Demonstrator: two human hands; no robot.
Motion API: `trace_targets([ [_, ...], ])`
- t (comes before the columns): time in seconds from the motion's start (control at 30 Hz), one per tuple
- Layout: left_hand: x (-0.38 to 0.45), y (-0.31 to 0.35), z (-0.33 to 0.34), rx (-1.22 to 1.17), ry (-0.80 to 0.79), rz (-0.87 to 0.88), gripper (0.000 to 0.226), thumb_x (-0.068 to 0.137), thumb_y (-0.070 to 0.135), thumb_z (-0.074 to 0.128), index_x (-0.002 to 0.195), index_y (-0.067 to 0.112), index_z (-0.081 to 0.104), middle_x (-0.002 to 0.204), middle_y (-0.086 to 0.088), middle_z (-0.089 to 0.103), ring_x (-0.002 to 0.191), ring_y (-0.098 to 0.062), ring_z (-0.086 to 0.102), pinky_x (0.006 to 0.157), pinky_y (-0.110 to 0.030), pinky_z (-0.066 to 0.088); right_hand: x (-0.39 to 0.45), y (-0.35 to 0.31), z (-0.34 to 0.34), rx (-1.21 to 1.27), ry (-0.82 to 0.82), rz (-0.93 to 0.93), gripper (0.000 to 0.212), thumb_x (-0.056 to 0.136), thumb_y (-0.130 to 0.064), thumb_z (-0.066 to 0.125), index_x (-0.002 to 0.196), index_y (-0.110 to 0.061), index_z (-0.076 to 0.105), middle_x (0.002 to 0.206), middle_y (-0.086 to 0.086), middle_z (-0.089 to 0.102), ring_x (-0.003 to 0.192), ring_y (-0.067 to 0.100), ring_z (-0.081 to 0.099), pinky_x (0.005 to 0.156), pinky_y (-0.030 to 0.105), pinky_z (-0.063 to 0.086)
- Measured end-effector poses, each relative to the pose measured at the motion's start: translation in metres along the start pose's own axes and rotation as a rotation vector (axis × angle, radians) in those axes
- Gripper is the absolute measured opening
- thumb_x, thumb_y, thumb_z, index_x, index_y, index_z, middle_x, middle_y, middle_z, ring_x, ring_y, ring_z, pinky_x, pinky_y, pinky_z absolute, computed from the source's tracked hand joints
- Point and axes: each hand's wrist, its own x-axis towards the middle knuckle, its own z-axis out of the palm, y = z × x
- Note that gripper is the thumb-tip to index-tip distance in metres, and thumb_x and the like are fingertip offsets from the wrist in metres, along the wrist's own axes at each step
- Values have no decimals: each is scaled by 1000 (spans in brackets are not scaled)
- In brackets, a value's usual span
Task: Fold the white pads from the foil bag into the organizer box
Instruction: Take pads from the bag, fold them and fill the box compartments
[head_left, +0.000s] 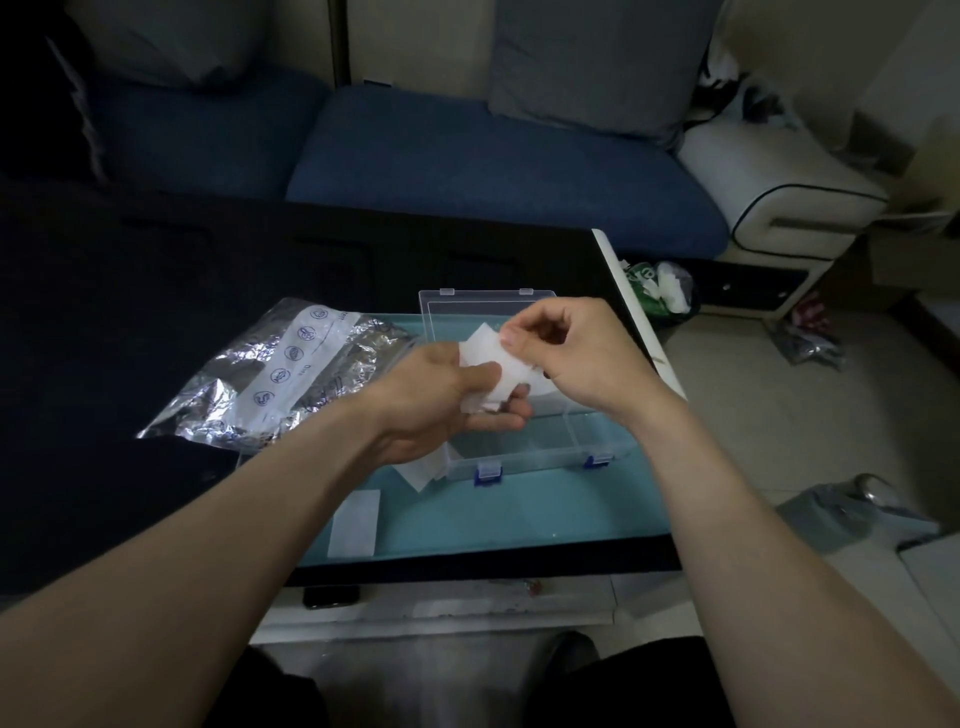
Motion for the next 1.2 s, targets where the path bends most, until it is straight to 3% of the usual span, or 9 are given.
trace_targets([
  [0.1,-2,0,-4,87,-71,3,22,101,-2,43,118,-8,55,100,-22,68,83,-28,70,65,-27,60,0,-1,-2,1,-84,-39,10,91,-28,73,100,-28,72,97,-3,71,87,5,62,80,22,53],
  [0.23,-5,-4,-8,347,-130,-17,12,101,0,45,105,-2,56,76,-16,65,58,-18,54,57,-25,45,0,-5,-1,10,-40,-94,9,92,-19,72,88,-26,72,82,-12,71,74,-5,62,71,14,48],
  [0.37,-7,-6,-7,413,-135,-15,13,101,-2,43,98,1,56,68,-14,60,54,-16,48,54,-24,41,0,-6,-7,29,-1,-60,7,95,-19,69,90,-24,70,76,-16,66,68,-8,58,67,11,44],
  [0.6,-4,-6,-4,323,-48,-65,11,101,12,50,97,3,55,77,-3,58,65,-11,54,65,-25,46,-5,-7,-6,-83,-114,-38,8,89,-18,76,85,-24,72,81,-9,71,71,-4,62,71,17,50],
  [0.73,-4,-4,-3,340,-7,-32,17,104,12,44,93,8,57,64,5,65,67,-16,49,65,-27,38,-1,-4,-7,-2,-13,19,13,93,-16,70,84,-25,69,84,-5,70,72,2,61,73,22,51],
  [0.83,-3,-2,-3,349,32,7,22,105,10,40,90,8,56,59,5,63,60,-14,46,54,-20,39,-2,-6,-7,43,77,46,14,97,-17,65,87,-26,67,80,-7,66,67,-1,59,64,15,47],
  [0.97,-1,-4,-4,347,107,49,24,106,8,37,97,-2,57,63,-3,63,54,-16,47,49,-22,36,0,-8,-10,347,393,195,8,99,-19,62,96,-21,69,84,-4,67,69,7,58,59,20,45],
  [1.07,0,-2,-1,199,229,56,23,105,7,37,97,0,57,75,-13,66,52,-17,57,49,-26,42,-2,-11,-9,512,282,290,7,96,-17,66,93,-19,72,80,-3,69,69,11,58,56,24,45],
  [1.2,1,4,2,-57,227,37,29,107,14,33,110,0,58,89,-20,71,64,-26,67,57,-30,54,-6,-13,11,201,219,238,6,91,-16,72,86,-20,72,78,-3,71,66,8,62,61,22,48],
])
